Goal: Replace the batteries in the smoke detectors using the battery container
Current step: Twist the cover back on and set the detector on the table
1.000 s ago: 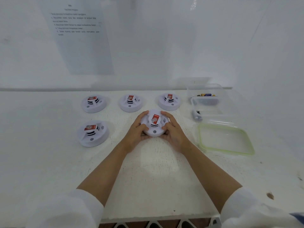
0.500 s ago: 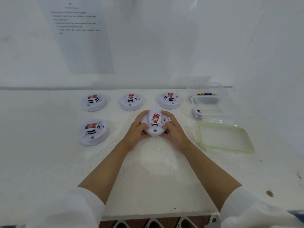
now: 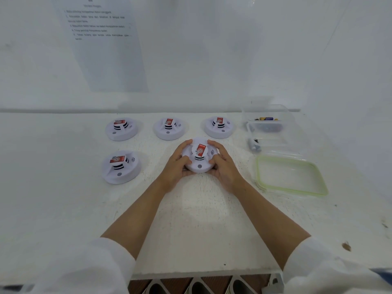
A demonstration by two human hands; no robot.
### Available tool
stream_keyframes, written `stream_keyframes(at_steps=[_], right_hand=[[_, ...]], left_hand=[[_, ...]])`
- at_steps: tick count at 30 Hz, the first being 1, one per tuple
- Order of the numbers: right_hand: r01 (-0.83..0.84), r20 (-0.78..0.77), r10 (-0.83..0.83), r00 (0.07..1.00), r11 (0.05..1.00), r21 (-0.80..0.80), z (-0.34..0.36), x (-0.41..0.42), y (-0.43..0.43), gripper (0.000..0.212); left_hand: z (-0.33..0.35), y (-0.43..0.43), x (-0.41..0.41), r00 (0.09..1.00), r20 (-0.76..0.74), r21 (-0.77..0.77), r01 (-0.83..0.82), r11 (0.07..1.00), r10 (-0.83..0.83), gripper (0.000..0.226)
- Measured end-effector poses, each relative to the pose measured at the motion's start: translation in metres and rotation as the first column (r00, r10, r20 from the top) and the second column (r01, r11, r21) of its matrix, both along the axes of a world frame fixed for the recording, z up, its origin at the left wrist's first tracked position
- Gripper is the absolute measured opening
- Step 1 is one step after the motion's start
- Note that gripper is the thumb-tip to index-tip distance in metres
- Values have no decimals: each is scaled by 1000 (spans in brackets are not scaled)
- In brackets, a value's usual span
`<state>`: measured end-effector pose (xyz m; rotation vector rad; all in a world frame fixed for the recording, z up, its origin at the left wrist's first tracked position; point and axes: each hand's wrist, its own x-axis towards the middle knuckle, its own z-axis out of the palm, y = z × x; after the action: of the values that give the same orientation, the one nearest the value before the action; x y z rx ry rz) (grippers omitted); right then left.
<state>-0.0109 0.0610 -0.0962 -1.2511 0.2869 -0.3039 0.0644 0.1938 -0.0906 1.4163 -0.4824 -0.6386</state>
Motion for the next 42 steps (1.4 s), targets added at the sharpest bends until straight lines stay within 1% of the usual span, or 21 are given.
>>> stream_keyframes(at_steps=[11, 28, 42], right_hand=[[-2, 11, 2, 1000, 1000, -16, 3, -2, 2, 40], [-13, 15, 13, 1000, 1000, -7, 3, -2, 1, 38], [-8, 6, 8, 1000, 1000, 1, 2, -1, 1, 38]], left_hand=[[0, -1, -2, 1000, 25, 2, -13, 1000, 13, 45], [1, -1, -3, 999, 7, 7, -35, 999, 35, 50], [-3, -1, -3, 997, 56, 14, -52, 999, 51, 46]])
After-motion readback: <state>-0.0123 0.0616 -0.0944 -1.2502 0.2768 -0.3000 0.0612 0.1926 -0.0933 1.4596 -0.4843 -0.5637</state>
